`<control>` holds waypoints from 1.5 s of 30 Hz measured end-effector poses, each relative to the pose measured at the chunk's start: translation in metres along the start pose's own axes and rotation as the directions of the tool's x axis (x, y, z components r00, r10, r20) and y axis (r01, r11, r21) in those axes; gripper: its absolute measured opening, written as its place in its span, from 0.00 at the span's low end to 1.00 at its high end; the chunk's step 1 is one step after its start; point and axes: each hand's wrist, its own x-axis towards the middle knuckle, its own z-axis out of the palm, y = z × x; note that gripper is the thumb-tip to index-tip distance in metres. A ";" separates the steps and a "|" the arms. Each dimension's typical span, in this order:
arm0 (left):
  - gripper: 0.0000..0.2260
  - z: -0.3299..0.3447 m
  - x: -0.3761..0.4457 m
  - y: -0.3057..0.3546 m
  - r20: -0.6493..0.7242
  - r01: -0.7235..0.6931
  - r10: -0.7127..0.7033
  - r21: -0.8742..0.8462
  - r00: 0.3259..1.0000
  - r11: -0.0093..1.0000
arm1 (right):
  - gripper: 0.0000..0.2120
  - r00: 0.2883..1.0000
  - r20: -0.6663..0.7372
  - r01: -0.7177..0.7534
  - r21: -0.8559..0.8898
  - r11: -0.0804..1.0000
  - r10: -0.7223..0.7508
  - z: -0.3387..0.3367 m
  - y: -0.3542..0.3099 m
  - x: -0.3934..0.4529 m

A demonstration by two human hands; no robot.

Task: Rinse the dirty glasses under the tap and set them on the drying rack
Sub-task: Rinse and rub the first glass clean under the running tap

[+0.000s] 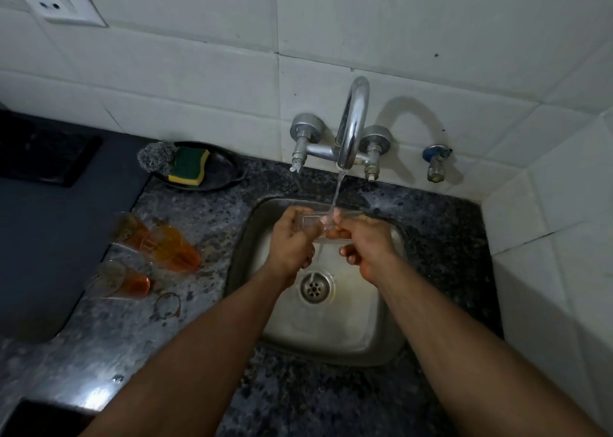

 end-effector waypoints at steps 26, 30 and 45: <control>0.23 0.022 0.007 -0.009 -0.340 0.246 -0.303 -0.200 0.890 0.948 | 0.14 0.998 0.002 0.054 0.155 0.986 -0.055 0.042 0.038 -0.056; 0.27 0.021 -0.001 -0.003 -0.245 0.323 -0.404 -0.311 0.881 0.894 | 0.15 0.998 -0.052 0.039 0.158 0.987 -0.031 0.039 0.046 -0.053; 0.24 0.019 -0.012 -0.012 -0.250 0.100 -0.144 -0.180 0.958 0.979 | 0.38 0.913 -0.207 0.023 -0.834 0.551 -0.351 0.017 0.011 -0.025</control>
